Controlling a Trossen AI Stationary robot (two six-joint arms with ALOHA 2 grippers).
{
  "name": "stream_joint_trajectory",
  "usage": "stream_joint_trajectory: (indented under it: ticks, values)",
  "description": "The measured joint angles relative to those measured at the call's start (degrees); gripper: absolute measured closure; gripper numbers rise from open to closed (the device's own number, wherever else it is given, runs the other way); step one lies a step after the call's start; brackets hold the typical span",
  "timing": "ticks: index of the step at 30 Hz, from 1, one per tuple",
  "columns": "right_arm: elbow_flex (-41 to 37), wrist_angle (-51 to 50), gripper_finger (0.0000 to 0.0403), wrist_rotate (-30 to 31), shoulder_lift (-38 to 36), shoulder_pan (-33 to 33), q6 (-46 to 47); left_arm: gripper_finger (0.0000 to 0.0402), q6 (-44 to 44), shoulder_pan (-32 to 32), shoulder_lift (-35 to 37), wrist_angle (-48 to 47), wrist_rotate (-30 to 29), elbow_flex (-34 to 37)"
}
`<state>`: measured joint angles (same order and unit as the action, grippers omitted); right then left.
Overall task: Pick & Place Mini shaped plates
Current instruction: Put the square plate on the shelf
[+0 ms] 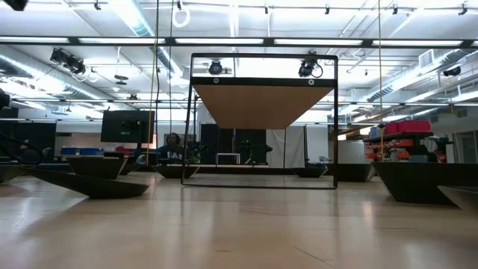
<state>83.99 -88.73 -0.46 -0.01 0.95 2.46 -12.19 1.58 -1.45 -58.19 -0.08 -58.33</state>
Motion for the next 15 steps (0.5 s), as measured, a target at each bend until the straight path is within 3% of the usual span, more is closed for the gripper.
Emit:
stream_joint_trajectory:
  ticks: [8,15]
  values:
    - [0.0,0.0,0.0392,-0.01,0.0,0.0,0.0,0.0399,3.71,0.0,0.0,-7.46,-1.27,-6.0]
    - [0.0,0.0,0.0392,0.01,0.0,0.0,0.0,0.0399,2.09,0.0,0.0,-6.25,-1.4,-6.64]
